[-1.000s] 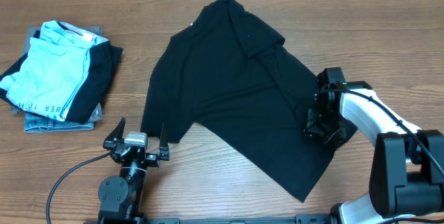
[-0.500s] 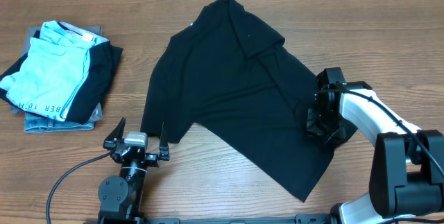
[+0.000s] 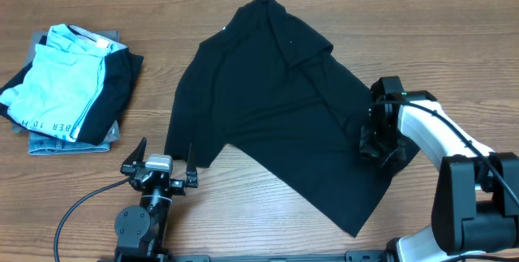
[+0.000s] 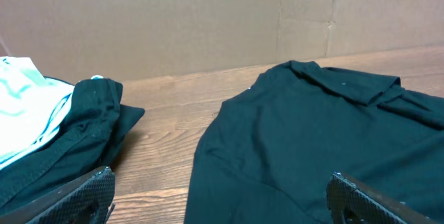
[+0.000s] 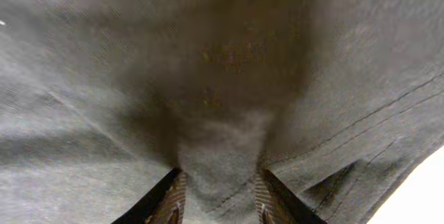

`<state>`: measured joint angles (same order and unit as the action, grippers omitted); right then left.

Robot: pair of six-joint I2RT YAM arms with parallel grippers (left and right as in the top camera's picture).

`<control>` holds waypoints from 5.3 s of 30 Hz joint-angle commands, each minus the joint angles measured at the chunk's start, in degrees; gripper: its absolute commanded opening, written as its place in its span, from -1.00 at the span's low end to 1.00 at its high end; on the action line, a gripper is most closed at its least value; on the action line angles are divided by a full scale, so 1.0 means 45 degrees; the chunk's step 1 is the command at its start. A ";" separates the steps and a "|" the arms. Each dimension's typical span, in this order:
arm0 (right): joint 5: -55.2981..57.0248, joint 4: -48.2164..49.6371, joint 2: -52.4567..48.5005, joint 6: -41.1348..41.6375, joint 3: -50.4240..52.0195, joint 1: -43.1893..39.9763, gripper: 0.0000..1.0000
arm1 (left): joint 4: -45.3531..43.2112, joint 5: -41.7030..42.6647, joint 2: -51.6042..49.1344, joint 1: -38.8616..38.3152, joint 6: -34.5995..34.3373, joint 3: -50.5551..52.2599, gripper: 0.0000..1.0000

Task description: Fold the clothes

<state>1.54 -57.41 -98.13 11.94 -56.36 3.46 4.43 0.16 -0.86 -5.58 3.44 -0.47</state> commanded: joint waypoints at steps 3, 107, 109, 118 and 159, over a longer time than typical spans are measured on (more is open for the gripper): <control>0.0214 0.0024 0.0160 0.0005 -0.0340 0.0049 -0.46 | 0.0000 -0.0078 0.0107 0.0068 0.0243 0.0044 1.00; 0.0889 0.1967 -0.0233 -0.0189 -0.5921 -0.4435 -0.92 | 0.0000 -0.0083 0.0107 0.0068 0.0243 0.0044 1.00; 0.0816 0.2871 -0.0389 -0.0593 -0.5916 -0.4911 -0.92 | 0.0000 -0.0083 0.0107 0.0068 0.0243 0.0044 1.00; 0.0763 0.6479 -0.1987 -0.1438 -0.5916 -0.5654 -0.84 | 0.0000 -0.0083 0.0107 0.0068 0.0243 0.0044 1.00; -0.4051 -0.6509 -0.1957 0.0384 -0.7198 -0.2812 -0.92 | 0.0000 -0.0083 0.0107 0.0068 0.0243 0.0044 1.00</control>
<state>-22.39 -86.30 -108.90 8.99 -91.85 -9.61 4.43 0.16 -0.86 -5.58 3.44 -0.47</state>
